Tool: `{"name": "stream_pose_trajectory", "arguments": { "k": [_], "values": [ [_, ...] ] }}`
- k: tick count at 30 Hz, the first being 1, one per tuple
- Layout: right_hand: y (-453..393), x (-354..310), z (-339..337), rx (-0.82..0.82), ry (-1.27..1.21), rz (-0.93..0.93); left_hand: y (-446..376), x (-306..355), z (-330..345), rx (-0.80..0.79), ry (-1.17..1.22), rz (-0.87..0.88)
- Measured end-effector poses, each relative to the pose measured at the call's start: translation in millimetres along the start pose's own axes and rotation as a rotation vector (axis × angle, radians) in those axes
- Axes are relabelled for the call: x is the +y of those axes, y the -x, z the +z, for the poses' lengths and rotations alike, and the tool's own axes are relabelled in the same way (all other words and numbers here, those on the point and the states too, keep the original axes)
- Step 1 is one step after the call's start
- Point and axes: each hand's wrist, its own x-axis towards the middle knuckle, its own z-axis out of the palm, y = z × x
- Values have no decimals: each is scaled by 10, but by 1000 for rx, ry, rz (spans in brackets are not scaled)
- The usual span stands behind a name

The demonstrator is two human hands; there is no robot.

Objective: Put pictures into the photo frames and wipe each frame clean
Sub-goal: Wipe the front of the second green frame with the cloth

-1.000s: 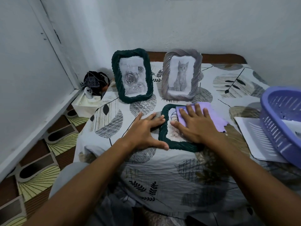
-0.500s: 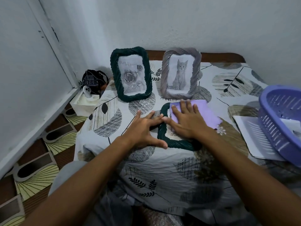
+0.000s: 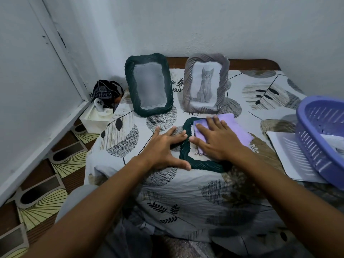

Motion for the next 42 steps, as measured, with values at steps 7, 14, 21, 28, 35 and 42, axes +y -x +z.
{"name": "stream_pose_trajectory", "arguments": {
  "k": [7,14,21,28,35,42],
  "values": [
    [-97,-123,-8,-23,-69,29,1,6,2,20,26,-6],
    [-123,-237,-1,0,-91,69,22,10,-9,20,-1,-21],
    [-15,-42,-65,-74,-45,-38,15,31,-21,-2,3,-7],
    [185,-12,-84,-96,-104,-122,63,132,-73,7,25,-33],
    [181,-54,-81,-108,-93,-139,50,112,-63,6,7,-29],
    [327,-51,-54,-101,-101,-180,5,34,-9,16,-11,-6]
  ]
}}
